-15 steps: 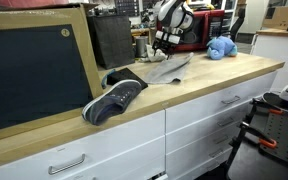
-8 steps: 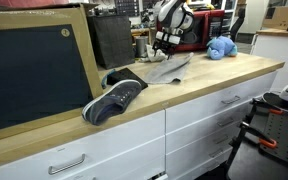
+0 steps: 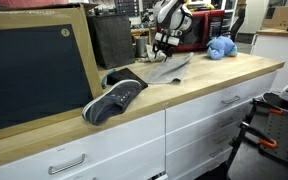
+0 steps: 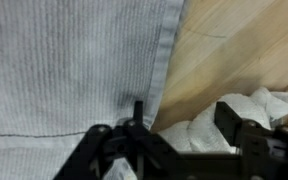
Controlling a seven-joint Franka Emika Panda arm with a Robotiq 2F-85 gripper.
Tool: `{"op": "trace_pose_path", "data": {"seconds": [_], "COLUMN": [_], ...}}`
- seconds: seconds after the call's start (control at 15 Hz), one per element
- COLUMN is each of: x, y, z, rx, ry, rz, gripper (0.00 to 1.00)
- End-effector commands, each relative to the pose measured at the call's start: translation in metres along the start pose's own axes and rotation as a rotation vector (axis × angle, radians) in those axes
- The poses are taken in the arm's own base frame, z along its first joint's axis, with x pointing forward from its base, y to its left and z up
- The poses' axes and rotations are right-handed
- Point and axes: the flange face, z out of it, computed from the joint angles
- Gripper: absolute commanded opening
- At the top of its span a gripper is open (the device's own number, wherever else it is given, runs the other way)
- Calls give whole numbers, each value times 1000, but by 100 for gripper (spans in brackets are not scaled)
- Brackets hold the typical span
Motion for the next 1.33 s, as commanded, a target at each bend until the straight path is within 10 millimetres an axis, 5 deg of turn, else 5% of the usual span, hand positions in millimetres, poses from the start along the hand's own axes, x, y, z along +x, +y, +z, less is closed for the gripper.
{"op": "trace_pose_path", "data": {"seconds": [0.0, 0.4, 0.47, 0.6, 1.07, 1.27], "x": [-1, -1, 0, 3, 3, -1], "y": [-9, -5, -4, -1, 1, 1], "z": [-6, -4, -5, -8, -14, -12], "rx": [24, 10, 2, -21, -93, -120], "ry": [28, 32, 36, 47, 49, 42], "rz": [4, -6, -9, -21, -84, -105], "gripper": [44, 1, 42, 38, 89, 100]}}
